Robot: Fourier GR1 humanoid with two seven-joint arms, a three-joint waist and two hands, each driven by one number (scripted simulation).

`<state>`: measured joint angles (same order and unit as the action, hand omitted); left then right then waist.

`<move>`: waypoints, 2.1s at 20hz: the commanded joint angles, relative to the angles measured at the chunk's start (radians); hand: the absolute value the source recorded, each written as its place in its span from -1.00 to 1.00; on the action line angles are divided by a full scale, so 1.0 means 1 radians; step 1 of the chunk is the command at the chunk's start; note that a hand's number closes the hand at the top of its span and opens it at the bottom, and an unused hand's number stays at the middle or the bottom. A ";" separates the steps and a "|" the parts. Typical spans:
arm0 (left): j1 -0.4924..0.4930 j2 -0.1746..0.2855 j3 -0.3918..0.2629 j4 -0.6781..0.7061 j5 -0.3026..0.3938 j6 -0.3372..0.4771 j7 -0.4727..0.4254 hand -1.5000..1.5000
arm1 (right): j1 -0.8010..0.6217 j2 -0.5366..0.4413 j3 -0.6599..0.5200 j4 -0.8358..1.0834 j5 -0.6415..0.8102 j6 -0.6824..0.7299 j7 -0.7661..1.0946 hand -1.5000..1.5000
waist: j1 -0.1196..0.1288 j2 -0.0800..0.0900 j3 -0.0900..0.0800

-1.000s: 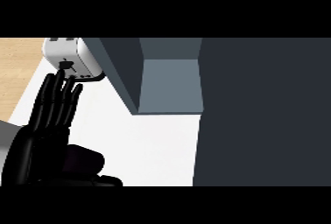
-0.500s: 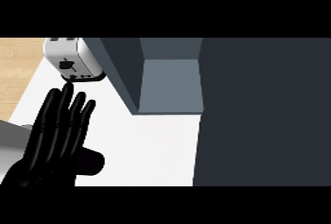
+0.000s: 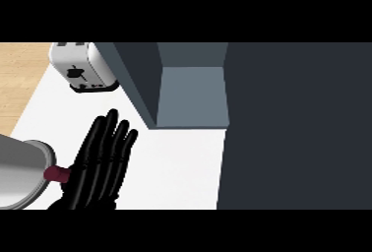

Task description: Pick up the wine, place it into the cabinet and close the cabinet

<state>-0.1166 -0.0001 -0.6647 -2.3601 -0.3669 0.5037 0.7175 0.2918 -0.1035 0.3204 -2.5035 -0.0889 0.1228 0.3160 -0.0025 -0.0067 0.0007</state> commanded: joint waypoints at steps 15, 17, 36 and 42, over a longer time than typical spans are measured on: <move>-0.026 0.042 -0.012 -0.132 -0.232 0.054 0.184 -1.00 | -0.006 -0.049 -0.005 -0.230 -0.023 -0.069 0.173 -1.00 | 0.007 -0.003 -0.001; -0.079 0.033 0.058 -0.164 -0.233 0.022 0.262 -1.00 | -0.003 -0.042 0.003 -0.192 -0.006 -0.064 0.117 -1.00 | 0.006 -0.004 0.000; 0.062 0.242 0.334 -0.228 -0.041 -0.010 0.181 -1.00 | -0.022 -0.063 0.051 -0.224 0.021 -0.119 0.158 -1.00 | 0.006 -0.004 -0.003; 0.169 0.245 0.339 -0.222 0.007 0.010 0.098 -1.00 | -0.056 -0.068 0.045 -0.208 0.012 -0.132 0.166 -1.00 | 0.011 -0.005 -0.004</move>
<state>-0.0271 0.2370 -0.3413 -2.3667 -0.4768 0.5234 0.8169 0.2083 -0.1550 0.3683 -2.5145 -0.0560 0.0053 0.3935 0.0062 -0.0112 -0.0029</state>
